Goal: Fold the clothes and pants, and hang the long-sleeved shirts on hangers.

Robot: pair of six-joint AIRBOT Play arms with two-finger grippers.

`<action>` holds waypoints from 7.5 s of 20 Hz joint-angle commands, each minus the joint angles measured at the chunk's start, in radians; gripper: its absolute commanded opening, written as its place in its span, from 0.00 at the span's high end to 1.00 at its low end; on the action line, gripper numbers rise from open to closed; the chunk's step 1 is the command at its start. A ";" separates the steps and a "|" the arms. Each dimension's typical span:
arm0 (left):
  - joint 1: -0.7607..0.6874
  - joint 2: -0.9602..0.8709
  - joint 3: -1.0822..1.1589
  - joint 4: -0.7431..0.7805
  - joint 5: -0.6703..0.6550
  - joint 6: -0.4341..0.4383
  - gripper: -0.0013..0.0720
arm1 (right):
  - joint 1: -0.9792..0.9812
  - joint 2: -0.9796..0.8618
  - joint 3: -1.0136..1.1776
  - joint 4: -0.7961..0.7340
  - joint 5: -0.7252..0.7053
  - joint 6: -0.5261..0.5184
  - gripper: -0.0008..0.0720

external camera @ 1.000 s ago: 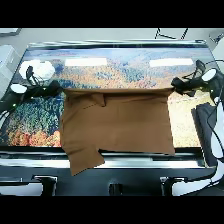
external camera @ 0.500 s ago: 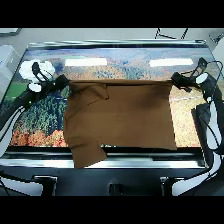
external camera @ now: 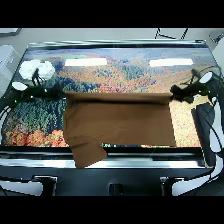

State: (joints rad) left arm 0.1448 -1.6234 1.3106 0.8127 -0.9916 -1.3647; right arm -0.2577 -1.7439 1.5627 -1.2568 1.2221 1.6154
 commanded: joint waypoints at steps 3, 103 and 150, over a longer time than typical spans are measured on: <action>0.016 0.009 -0.123 0.121 -0.271 -0.036 0.95 | 0.003 0.008 -0.090 -0.142 0.225 -0.015 0.94; -0.818 -0.391 0.183 -0.557 0.444 -0.215 0.95 | 0.187 0.431 0.061 0.582 0.315 -0.032 0.94; -0.060 0.461 0.200 0.306 -0.074 -0.177 0.95 | 0.238 -0.198 -0.053 0.721 0.204 -0.267 0.94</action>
State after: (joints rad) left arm 0.0963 -1.1633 1.5105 1.1179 -1.0668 -1.5417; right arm -0.0082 -1.9408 1.4738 -0.6239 1.3735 1.4094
